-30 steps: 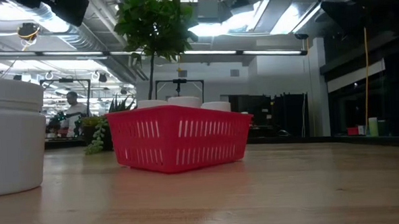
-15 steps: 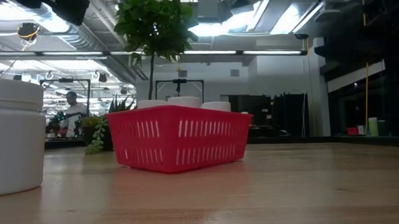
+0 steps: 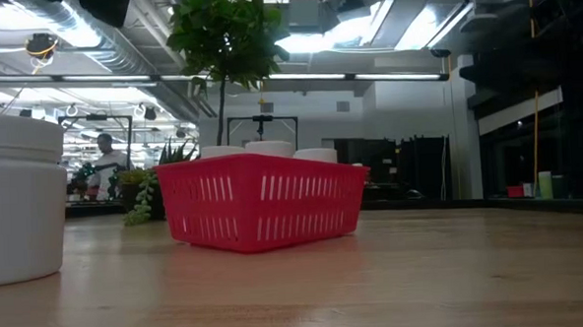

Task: Pick and place pill bottles into a basket
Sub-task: Put the top white medicine bottle into the red bin

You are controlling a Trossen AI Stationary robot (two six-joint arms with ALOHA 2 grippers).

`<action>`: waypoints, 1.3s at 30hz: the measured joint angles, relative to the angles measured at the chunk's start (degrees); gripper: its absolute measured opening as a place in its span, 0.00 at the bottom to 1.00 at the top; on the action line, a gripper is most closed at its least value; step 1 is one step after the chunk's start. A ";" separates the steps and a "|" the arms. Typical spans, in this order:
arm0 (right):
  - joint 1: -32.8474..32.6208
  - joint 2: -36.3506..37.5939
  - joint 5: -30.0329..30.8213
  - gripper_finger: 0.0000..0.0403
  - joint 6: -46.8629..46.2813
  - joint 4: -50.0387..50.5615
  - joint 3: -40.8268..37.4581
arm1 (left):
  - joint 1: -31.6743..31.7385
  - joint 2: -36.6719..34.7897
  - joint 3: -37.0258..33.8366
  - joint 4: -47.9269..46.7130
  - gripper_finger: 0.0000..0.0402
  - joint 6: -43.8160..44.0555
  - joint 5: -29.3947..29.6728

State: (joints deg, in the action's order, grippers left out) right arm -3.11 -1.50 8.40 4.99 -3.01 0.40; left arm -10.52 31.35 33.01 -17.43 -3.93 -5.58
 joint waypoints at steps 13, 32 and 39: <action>-0.02 0.00 -0.04 0.65 0.01 -0.02 0.00 | 0.00 0.11 0.00 2.64 0.68 -0.98 0.10; -0.01 0.01 -0.03 0.65 0.01 -0.02 -0.02 | 0.10 2.81 0.00 6.31 0.68 -5.02 3.98; -0.02 0.00 -0.02 0.65 0.01 -0.02 -0.02 | 3.87 5.14 9.22 -13.32 0.72 -2.81 16.51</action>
State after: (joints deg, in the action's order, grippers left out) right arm -3.14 -1.50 8.38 4.99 -3.03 0.38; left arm -6.65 36.49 42.23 -30.75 -6.74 10.93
